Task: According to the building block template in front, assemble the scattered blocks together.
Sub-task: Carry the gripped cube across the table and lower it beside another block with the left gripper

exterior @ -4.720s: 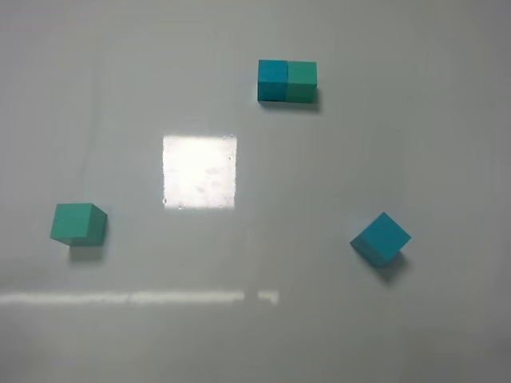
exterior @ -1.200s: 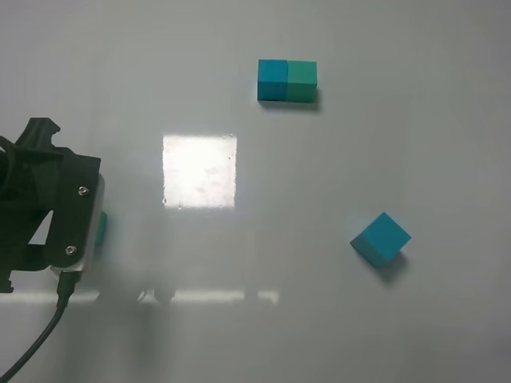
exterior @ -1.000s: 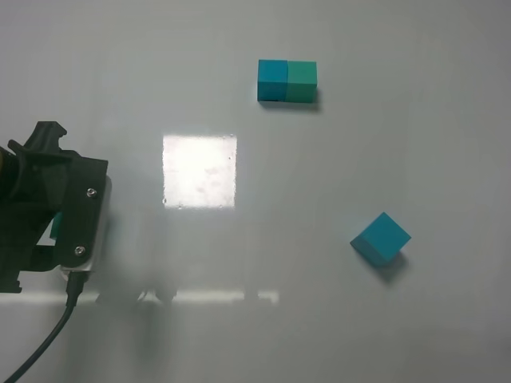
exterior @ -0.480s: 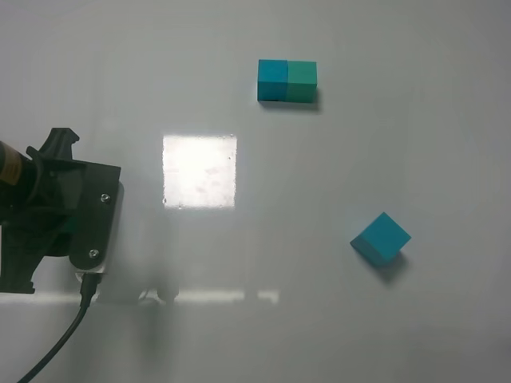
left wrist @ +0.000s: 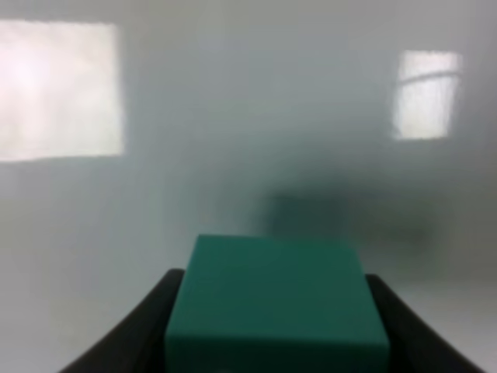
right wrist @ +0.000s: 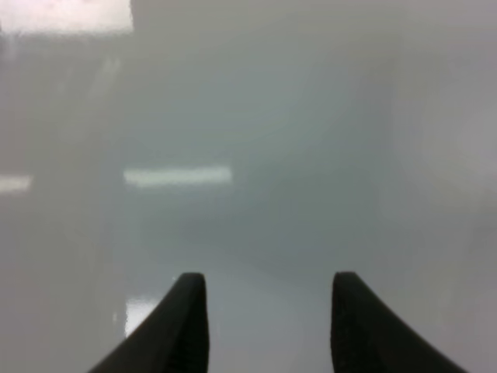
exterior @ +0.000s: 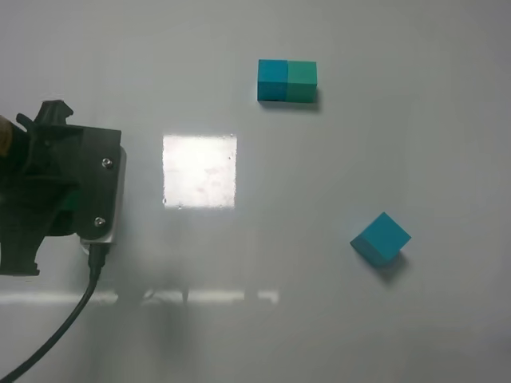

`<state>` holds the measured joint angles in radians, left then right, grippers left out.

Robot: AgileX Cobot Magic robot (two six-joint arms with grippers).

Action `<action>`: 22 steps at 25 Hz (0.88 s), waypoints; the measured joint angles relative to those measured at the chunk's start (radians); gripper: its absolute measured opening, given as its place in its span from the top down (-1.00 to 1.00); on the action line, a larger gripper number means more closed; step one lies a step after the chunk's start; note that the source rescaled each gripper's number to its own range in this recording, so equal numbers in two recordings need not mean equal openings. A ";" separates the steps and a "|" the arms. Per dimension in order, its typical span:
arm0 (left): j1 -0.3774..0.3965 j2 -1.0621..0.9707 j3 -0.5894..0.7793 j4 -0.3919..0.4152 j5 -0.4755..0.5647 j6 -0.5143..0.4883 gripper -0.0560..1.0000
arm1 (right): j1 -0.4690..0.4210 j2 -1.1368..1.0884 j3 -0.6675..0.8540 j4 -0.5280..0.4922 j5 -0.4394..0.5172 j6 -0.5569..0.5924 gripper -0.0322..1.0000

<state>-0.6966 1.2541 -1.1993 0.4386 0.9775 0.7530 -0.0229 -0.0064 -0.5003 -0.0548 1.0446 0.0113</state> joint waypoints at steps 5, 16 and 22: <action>-0.121 0.050 -0.203 0.005 0.080 -0.061 0.82 | 0.000 0.000 0.000 0.000 0.000 0.000 0.94; -0.284 0.502 -0.798 0.047 0.238 -0.066 0.83 | 0.000 0.000 0.000 0.000 0.000 0.000 0.94; -0.357 0.647 -0.952 0.073 0.239 -0.036 0.83 | 0.000 0.000 0.000 0.000 0.000 0.000 0.94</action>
<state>-1.0537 1.9016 -2.1510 0.5114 1.2161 0.7167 -0.0229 -0.0064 -0.5003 -0.0548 1.0446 0.0113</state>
